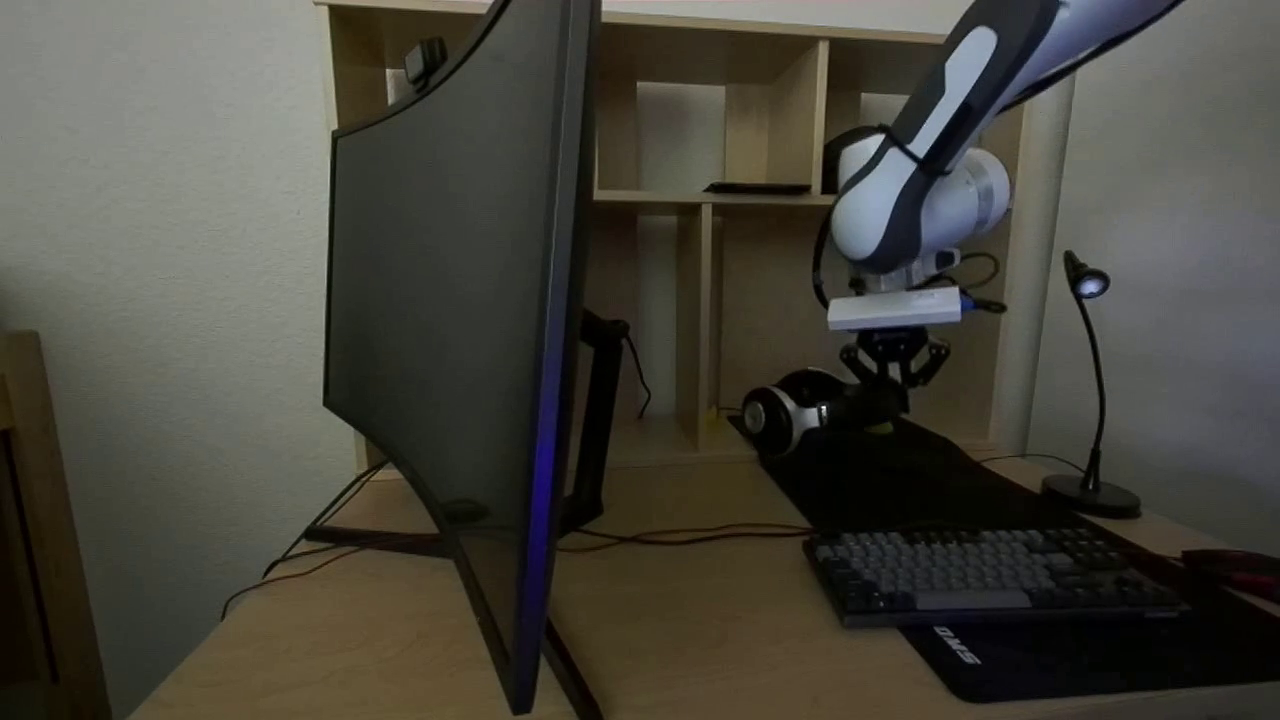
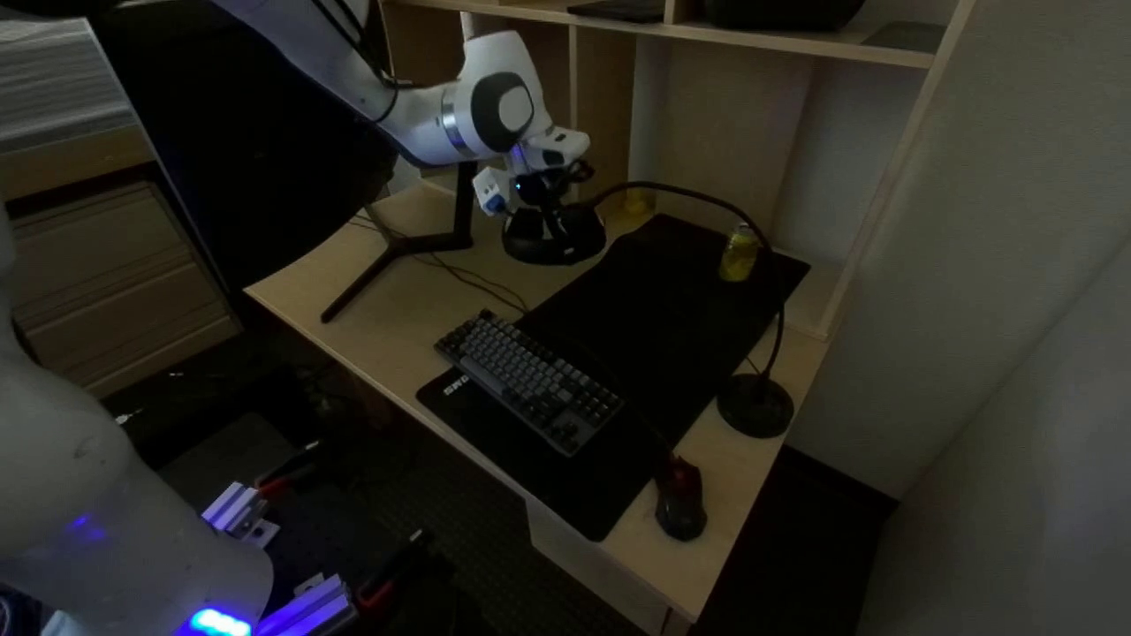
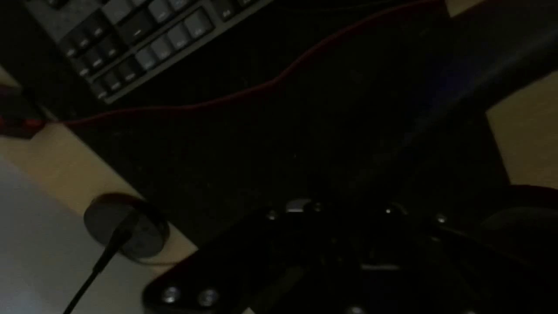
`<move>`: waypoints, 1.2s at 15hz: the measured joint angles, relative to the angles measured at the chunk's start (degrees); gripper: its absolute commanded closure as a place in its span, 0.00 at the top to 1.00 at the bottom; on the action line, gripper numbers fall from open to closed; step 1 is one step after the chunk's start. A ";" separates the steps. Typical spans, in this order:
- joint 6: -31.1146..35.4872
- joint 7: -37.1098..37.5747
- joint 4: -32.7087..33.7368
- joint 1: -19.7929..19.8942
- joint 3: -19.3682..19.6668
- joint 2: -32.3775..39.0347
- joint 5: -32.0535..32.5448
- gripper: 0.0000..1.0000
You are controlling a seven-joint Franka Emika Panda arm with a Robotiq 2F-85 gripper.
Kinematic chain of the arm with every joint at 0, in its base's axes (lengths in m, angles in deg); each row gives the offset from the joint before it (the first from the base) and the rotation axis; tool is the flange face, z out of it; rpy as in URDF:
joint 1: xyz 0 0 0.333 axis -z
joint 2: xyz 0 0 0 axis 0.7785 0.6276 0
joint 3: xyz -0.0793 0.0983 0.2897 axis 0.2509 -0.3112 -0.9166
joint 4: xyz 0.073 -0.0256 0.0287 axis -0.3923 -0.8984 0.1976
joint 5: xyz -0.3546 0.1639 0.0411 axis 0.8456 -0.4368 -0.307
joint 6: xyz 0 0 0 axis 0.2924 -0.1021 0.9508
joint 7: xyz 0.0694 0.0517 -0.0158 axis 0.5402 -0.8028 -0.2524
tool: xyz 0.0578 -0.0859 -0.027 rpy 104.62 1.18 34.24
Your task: Remove the headphones from the back of the monitor, put them on the table, and then hang them back on the back of the monitor
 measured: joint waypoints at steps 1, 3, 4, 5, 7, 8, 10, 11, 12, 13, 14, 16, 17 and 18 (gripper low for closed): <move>-2.50 -0.01 -0.03 -0.87 -0.19 -2.67 3.63 0.04; -7.35 -0.85 -0.15 -1.78 -1.72 -7.81 9.80 0.04; -10.31 -2.62 -0.34 -1.77 -3.18 -10.51 11.35 0.17; -13.44 -4.73 -0.64 -1.72 -4.71 -13.23 11.97 0.17; -16.99 -7.01 -1.82 -1.73 -6.68 -17.60 12.10 0.17; -17.22 -7.38 -2.47 -1.72 -6.95 -18.72 12.14 0.04; -17.23 -7.41 -3.06 -1.08 -7.53 -18.86 12.26 0.04; -17.11 -7.40 -3.04 -0.38 -8.64 -18.51 12.68 0.04; -16.82 -7.52 -2.91 -0.01 -9.86 -18.24 13.07 0.04; -16.52 -8.04 -2.62 0.05 -11.29 -18.21 13.76 0.04; -16.51 -8.74 -1.82 -0.06 -13.07 -18.26 14.65 0.04; -16.89 -10.33 0.85 -0.69 -16.75 -18.34 16.25 0.04; -17.07 -11.13 2.54 -1.25 -18.57 -18.27 17.09 0.04; -17.06 -11.33 4.16 -1.90 -20.19 -18.17 18.48 0.17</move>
